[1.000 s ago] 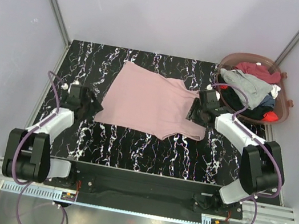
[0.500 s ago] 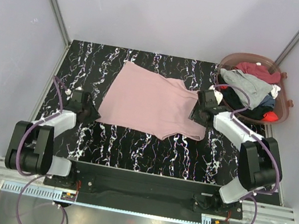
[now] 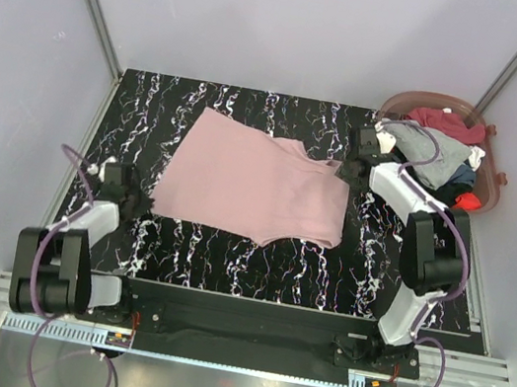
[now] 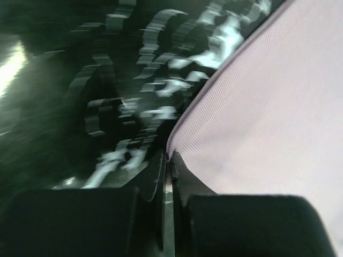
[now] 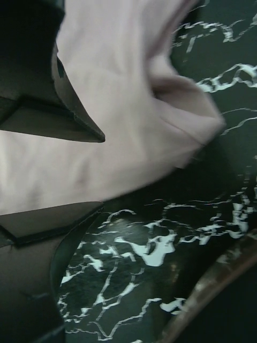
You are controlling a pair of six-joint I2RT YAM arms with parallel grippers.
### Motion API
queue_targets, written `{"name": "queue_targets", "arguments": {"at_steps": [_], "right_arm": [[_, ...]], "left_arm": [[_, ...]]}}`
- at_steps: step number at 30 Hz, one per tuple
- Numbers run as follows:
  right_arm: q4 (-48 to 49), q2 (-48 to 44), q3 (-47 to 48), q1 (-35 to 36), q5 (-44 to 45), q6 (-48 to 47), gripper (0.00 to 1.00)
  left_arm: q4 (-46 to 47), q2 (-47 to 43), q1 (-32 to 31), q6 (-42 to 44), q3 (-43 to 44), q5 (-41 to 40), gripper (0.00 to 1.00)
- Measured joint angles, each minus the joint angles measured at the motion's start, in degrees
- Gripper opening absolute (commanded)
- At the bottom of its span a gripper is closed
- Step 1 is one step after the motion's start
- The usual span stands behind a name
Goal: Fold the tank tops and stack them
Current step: Flatten the tank top out
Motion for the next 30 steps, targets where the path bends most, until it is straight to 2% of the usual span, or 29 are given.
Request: {"name": "queue_targets", "arguments": {"at_steps": [6,13,14,15,16,20,25,27,30], "right_arm": [[-1.0,5.9,7.4,-0.8,-0.4,-0.7,0.56],[-0.6,10.3,9.0,-0.8,-5.4,-1.3,0.56],[-0.7,11.1,9.6,-0.8,-6.0,-1.4,0.58],[-0.7,12.0,10.2,-0.8,-6.2,-1.4,0.69],[-0.6,12.7,10.8,-0.8,-6.3,-1.4,0.73],[-0.6,14.5,12.3,-0.8,-7.0,-1.9,0.75],[-0.5,15.6,13.9,-0.8,-7.5,-2.0,0.70],[-0.2,16.5,15.0,-0.8,-7.9,-2.0,0.65],[0.9,17.4,15.3,-0.9,-8.7,-1.7,0.50]], "left_arm": [[-1.8,-8.9,5.3,-2.2,-3.8,-2.2,0.00],[-1.5,-6.4,5.9,-2.6,-3.8,-1.9,0.00],[-1.5,-6.3,6.1,-2.6,-3.8,-1.9,0.00],[-1.5,-6.4,6.2,-2.6,-3.8,-1.9,0.00],[-1.4,-6.4,6.3,-2.6,-3.8,-1.9,0.00],[-1.4,-6.8,7.0,-2.5,-3.8,-1.9,0.00],[-1.6,-8.3,7.5,-2.4,-3.8,-1.9,0.00],[-1.6,-8.7,7.6,-2.4,-3.8,-1.9,0.00],[-1.6,-8.7,7.8,-2.4,-3.8,-1.9,0.00]]}}
